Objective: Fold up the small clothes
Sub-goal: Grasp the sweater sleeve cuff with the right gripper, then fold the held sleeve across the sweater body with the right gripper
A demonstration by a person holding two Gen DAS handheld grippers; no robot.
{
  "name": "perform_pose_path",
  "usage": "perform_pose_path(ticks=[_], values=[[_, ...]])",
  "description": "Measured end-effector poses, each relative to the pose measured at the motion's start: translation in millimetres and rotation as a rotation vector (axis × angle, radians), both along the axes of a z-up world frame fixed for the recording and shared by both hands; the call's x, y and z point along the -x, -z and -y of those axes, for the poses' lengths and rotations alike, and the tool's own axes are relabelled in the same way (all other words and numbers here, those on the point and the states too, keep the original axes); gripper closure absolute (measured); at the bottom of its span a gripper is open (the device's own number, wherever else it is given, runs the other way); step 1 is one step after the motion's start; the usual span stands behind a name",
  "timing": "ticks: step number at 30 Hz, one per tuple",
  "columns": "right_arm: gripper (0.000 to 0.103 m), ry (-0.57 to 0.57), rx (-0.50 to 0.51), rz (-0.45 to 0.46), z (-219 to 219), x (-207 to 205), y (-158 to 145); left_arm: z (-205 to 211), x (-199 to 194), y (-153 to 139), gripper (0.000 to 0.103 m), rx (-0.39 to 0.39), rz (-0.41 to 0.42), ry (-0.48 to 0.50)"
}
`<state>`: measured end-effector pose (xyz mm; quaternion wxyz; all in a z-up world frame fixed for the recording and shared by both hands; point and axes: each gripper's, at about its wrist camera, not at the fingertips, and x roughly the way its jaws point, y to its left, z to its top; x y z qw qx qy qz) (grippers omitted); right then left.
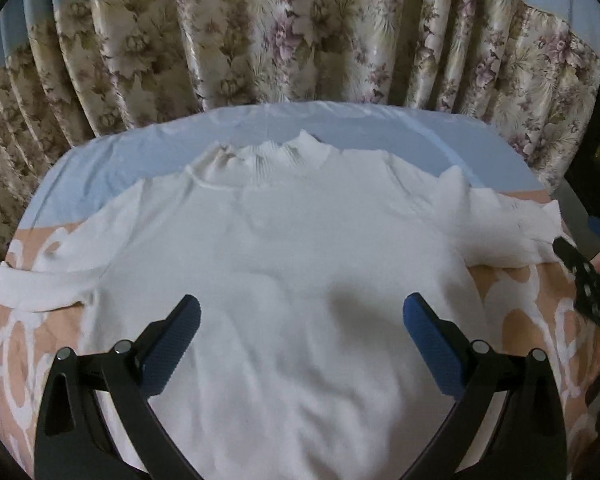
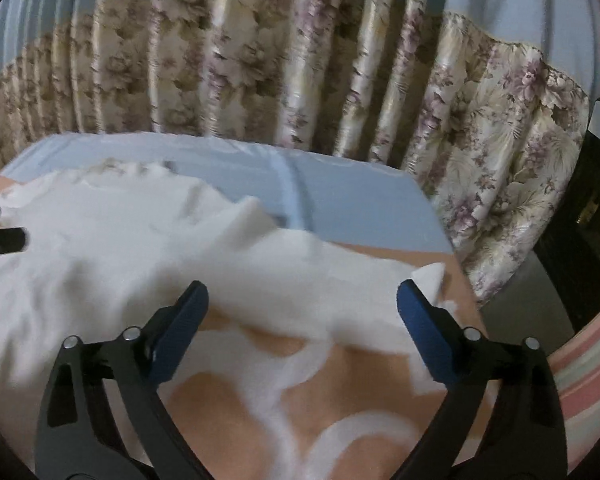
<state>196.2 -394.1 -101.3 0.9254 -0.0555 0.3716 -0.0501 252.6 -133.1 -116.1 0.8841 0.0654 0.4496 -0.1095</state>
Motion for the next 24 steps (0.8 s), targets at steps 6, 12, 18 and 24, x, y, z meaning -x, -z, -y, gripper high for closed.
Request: perform_pose_path(ticks=[6, 12, 18, 24], values=[[0.037, 0.002, -0.049, -0.127, 37, -31, 40, 6, -10, 13, 0.001, -0.042, -0.001, 0.024], [0.043, -0.038, -0.022, -0.161, 43, -40, 54, 13, -24, 18, 0.001, -0.064, -0.003, 0.038], [0.052, -0.080, -0.013, -0.208, 48, -47, 64, 19, -44, 26, 0.001, -0.060, -0.023, 0.055], [0.079, -0.050, -0.085, -0.216, 57, -52, 68, 21, -48, 31, 0.001, -0.086, -0.021, 0.048]])
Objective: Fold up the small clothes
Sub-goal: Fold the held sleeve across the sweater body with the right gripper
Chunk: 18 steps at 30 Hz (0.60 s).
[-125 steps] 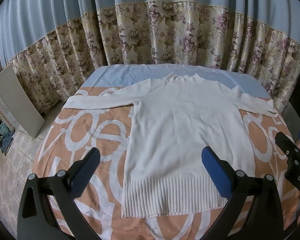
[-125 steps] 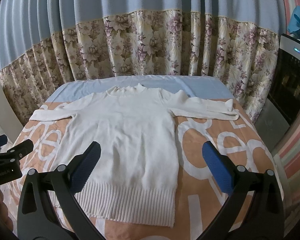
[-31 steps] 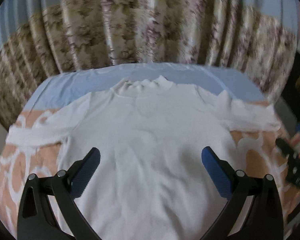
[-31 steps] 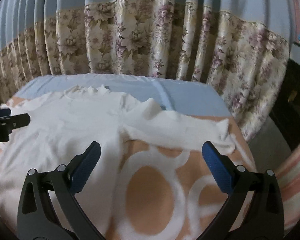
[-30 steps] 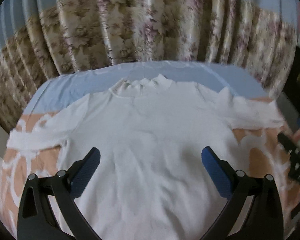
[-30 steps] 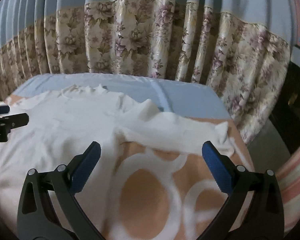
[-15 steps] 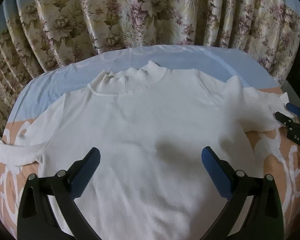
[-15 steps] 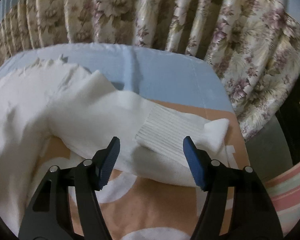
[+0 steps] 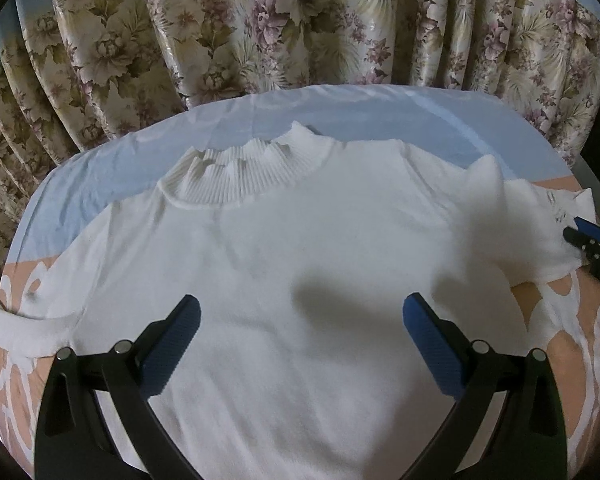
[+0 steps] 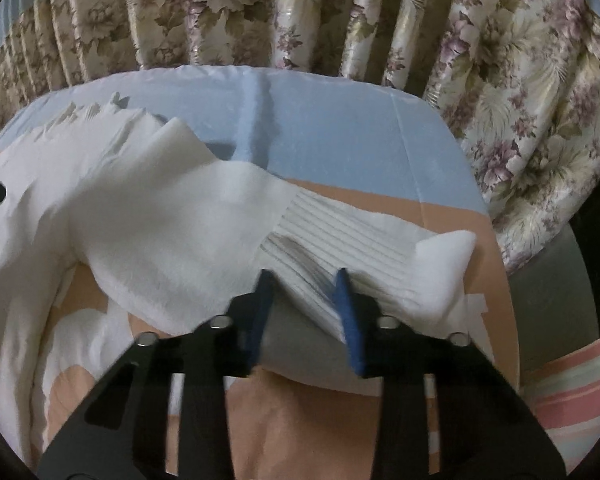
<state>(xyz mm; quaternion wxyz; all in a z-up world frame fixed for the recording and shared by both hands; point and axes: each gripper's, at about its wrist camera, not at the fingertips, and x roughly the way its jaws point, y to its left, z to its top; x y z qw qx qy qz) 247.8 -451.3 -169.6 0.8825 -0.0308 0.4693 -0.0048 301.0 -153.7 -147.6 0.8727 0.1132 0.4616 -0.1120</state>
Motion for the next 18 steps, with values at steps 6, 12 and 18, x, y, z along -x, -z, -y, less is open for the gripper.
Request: perform_pose_path(ticks=[6, 12, 18], values=[[0.089, 0.077, -0.039, 0.054, 0, 3, -9, -10, -5, 3, 0.001, -0.007, -0.017, -0.023], [0.089, 0.145, -0.219, 0.155, -14, 8, -42, -32, -6, -3, 0.001, 0.015, -0.007, -0.059], [0.089, 0.031, -0.383, 0.164, -87, -8, -59, -66, -4, -13, 0.001, 0.016, 0.029, -0.100]])
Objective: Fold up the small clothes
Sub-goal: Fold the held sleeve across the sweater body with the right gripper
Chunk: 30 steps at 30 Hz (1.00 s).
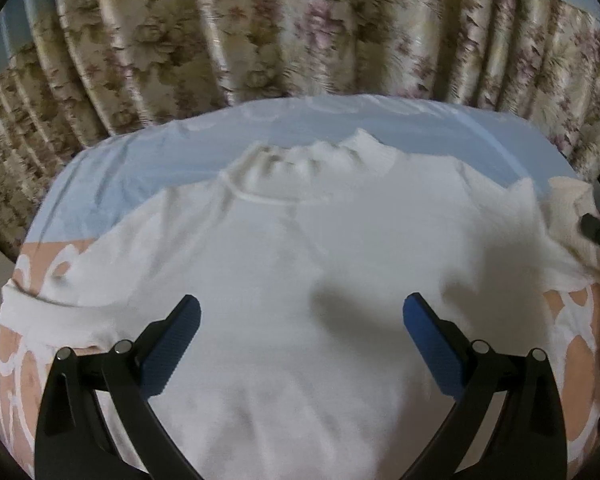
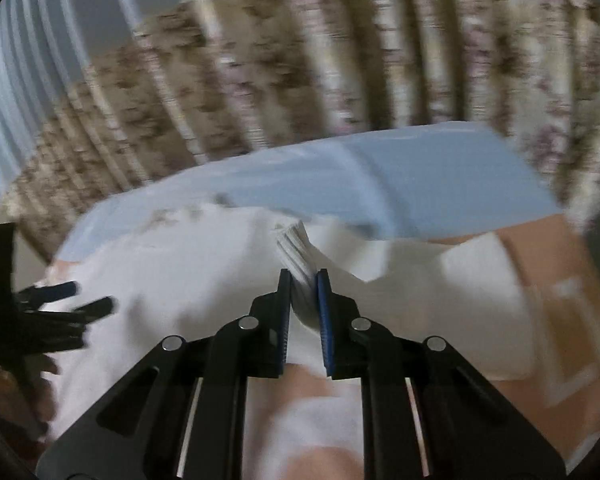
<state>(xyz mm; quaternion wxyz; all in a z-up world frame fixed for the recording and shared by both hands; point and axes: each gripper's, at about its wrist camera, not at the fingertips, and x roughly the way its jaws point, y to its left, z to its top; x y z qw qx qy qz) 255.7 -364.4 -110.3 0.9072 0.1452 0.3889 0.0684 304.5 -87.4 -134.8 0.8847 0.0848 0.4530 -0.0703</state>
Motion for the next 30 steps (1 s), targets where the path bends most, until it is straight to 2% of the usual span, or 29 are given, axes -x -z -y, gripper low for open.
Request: perform_pose_path(ticks=[2, 6, 12, 15, 19, 21, 23, 26, 27, 30], values=[[0.089, -0.053, 0.006, 0.009, -35, -11, -4, -19, -1, -3, 0.001, 0.002, 0.004, -0.021], [0.089, -0.145, -0.065, 0.013, -92, -34, -9, -69, -2, -9, 0.002, 0.002, 0.004, -0.080], [0.089, -0.273, -0.088, -0.016, -185, -67, -4, -152, -1, -10, 0.002, -0.005, -0.005, -0.225], [0.089, -0.325, -0.089, -0.041, -225, -74, 5, -184, 3, -8, 0.002, 0.039, -0.015, -0.276], [0.089, -0.386, -0.031, -0.114, -267, -82, 29, -200, 5, -7, 0.002, 0.091, -0.028, -0.283], [0.082, -0.413, -0.002, -0.141, -273, -79, 39, -197, 6, -8, 0.002, 0.097, -0.029, -0.273], [0.079, -0.432, 0.005, -0.123, -264, -68, 32, -188, 7, -9, 0.002, 0.110, -0.027, -0.252], [0.050, -0.384, 0.040, -0.050, -225, -49, 7, -166, 4, -10, 0.002, 0.139, -0.028, -0.214], [0.044, -0.356, 0.062, -0.033, -211, -44, 2, -158, 3, -8, 0.002, 0.149, -0.032, -0.198], [0.044, -0.273, 0.122, -0.019, -168, -35, -7, -123, -7, 3, 0.002, 0.145, -0.051, -0.149]])
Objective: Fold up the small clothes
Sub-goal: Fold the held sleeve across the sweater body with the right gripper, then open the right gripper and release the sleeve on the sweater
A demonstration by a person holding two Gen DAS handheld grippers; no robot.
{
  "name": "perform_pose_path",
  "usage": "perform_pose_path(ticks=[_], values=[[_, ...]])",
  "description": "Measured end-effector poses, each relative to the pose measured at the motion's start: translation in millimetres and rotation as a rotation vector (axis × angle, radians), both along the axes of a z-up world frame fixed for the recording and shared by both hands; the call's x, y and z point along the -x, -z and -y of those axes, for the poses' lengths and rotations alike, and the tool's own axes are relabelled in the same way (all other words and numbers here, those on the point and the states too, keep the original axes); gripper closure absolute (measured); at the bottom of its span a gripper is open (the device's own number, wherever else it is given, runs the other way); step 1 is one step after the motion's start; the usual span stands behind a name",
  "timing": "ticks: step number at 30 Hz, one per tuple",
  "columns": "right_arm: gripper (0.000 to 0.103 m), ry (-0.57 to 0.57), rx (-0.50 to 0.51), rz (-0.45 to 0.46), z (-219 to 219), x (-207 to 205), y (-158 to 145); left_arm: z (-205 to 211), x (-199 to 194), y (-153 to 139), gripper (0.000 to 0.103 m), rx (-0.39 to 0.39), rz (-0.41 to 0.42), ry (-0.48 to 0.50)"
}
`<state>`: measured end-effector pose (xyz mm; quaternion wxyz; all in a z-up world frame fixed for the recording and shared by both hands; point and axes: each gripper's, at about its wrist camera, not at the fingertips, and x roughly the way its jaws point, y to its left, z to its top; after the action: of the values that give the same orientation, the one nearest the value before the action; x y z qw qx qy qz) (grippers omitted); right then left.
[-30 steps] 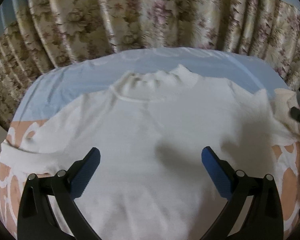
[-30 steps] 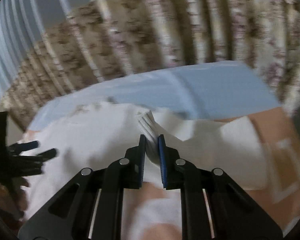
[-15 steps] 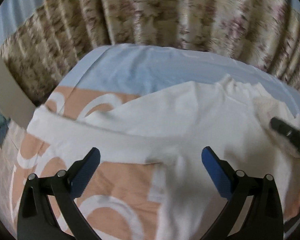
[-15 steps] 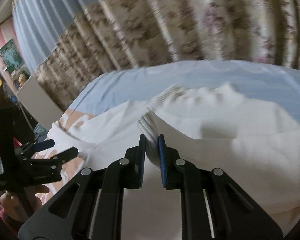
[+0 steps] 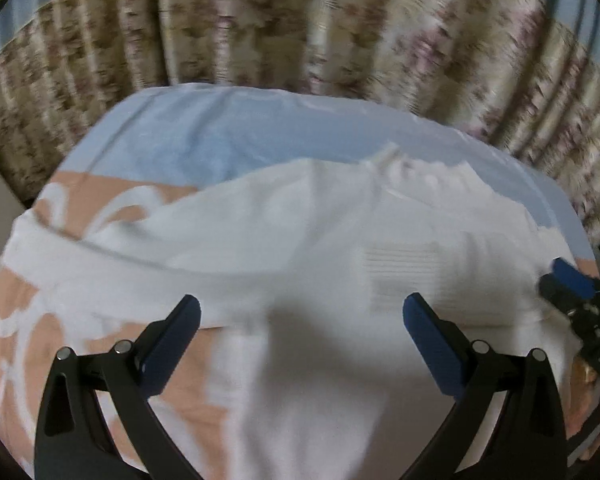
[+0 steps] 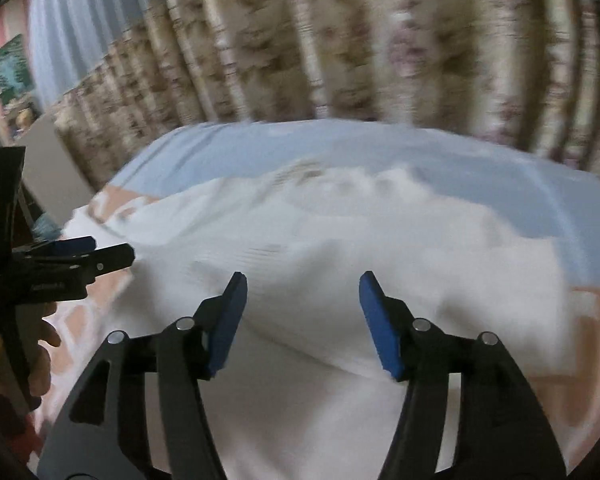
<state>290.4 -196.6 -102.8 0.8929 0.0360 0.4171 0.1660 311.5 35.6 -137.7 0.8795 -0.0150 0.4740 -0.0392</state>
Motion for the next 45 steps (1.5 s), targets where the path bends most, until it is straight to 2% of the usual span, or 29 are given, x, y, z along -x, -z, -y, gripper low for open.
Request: perform_pose_path(ticks=[3, 5, 9, 11, 13, 15, 17, 20, 25, 30, 32, 35, 38, 40, 42, 43, 44, 45], values=[[0.042, 0.088, 0.045, 0.020, 38, 10, -2, 32, -11, 19, 0.002, -0.010, -0.055, 0.050], [0.037, 0.128, 0.028, 0.030, 54, 15, -1, 51, -16, 30, 0.002, -0.004, -0.082, 0.078], [0.036, 0.152, 0.038, 0.056, 68, 24, 3, 77, -17, 37, 0.003, -0.039, -0.077, 0.119], [0.036, 0.159, 0.032, 0.061, 74, 27, 4, 87, -16, 43, 0.021, -0.057, -0.089, 0.139], [0.036, 0.170, 0.011, 0.060, 81, 30, 5, 88, -15, 48, 0.021, -0.066, -0.096, 0.136], [0.036, 0.182, 0.001, 0.061, 88, 32, 7, 87, -15, 48, 0.027, -0.059, -0.089, 0.131], [0.036, 0.191, 0.000, 0.065, 91, 33, 8, 86, -17, 46, 0.050, -0.022, -0.095, 0.135], [0.036, 0.198, 0.008, 0.067, 93, 34, 8, 85, -19, 42, 0.073, 0.031, -0.104, 0.150], [0.036, 0.207, 0.006, 0.051, 99, 34, 11, 78, -20, 36, 0.082, 0.072, -0.082, 0.146], [0.036, 0.242, 0.014, 0.070, 111, 37, 6, 44, -17, 5, 0.083, 0.035, 0.021, 0.085], [0.036, 0.254, 0.018, 0.070, 116, 35, 5, 25, -19, 0, 0.083, 0.015, 0.031, 0.057], [0.036, 0.273, 0.003, 0.037, 123, 31, 10, 1, -28, 12, 0.083, -0.016, -0.008, 0.023], [0.036, 0.274, -0.021, -0.018, 126, 22, 21, -14, -32, 29, 0.082, 0.027, -0.063, 0.001], [0.037, 0.263, -0.028, -0.043, 123, 14, 28, -14, -29, 33, 0.081, 0.024, -0.058, -0.002], [0.039, 0.249, -0.021, -0.075, 118, 3, 36, -11, -28, 32, 0.075, -0.005, -0.046, -0.003], [0.039, 0.242, -0.009, -0.083, 116, 0, 38, -13, -28, 32, 0.069, -0.009, -0.046, -0.007], [0.039, 0.237, 0.004, -0.087, 114, -3, 40, -15, -28, 30, 0.055, -0.010, -0.047, -0.014], [0.039, 0.232, 0.019, -0.086, 112, -4, 40, -20, -27, 27, 0.045, -0.016, -0.042, -0.029]])
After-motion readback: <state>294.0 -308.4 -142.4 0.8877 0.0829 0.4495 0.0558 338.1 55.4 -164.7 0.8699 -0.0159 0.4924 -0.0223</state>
